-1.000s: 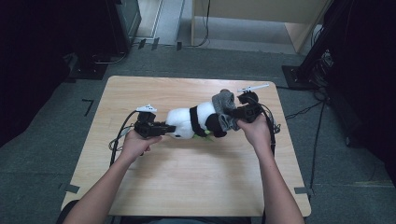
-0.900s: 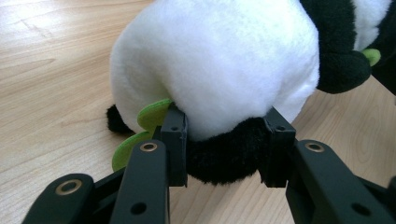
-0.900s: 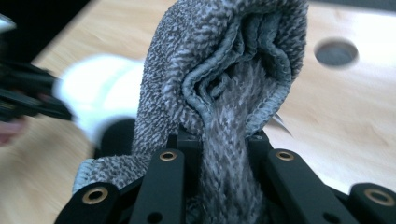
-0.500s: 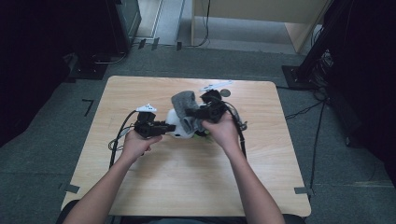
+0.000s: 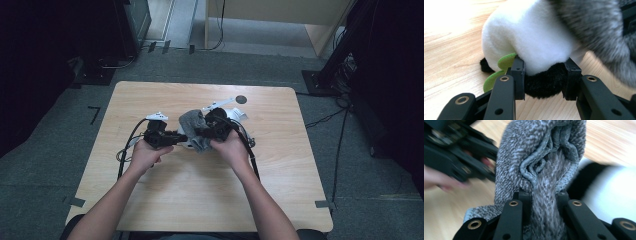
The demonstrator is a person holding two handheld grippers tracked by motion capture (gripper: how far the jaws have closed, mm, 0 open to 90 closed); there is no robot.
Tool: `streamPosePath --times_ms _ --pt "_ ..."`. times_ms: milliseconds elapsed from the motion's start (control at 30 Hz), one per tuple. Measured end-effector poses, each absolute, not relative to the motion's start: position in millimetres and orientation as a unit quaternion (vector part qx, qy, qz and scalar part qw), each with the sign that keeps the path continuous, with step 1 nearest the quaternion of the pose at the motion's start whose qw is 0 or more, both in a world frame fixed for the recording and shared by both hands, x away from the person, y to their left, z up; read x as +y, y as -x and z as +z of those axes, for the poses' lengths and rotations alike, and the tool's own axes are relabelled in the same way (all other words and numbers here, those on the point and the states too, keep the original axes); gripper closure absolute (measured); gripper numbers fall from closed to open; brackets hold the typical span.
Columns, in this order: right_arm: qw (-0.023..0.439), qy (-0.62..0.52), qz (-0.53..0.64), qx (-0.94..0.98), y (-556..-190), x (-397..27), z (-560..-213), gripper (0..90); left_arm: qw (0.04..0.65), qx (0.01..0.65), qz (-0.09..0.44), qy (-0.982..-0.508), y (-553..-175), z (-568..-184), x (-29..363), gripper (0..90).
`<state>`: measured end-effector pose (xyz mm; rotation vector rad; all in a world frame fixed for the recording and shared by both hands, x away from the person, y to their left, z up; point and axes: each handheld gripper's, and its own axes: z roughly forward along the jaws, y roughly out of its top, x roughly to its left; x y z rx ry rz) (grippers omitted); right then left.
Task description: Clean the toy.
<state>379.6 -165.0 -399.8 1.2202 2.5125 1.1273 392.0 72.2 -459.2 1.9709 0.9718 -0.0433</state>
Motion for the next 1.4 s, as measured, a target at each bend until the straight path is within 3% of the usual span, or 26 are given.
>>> streamPosePath --times_ms 333,733,1067,1200,1400 --pt "0.049 -0.426 0.405 0.808 -364 -220 -403 76.5 0.456 0.378 -0.021 -0.805 -390 -458 66 63.5" --pt "0.068 -0.464 0.417 0.779 -362 -271 -395 76.3 0.460 0.378 -0.035 -0.803 -392 -459 67 63.8" --pt "0.069 -0.507 0.418 0.751 -366 -309 -415 75.7 0.458 0.374 -0.034 -0.806 -391 -459 65 63.7" --pt "0.088 -0.529 0.389 0.749 -368 -316 -423 76.3 0.455 0.378 -0.033 -0.805 -392 -459 69 63.9" --pt "0.080 -0.538 0.381 0.747 -375 -319 -439 76.3 0.460 0.382 -0.035 -0.801 -393 -460 72 63.8"
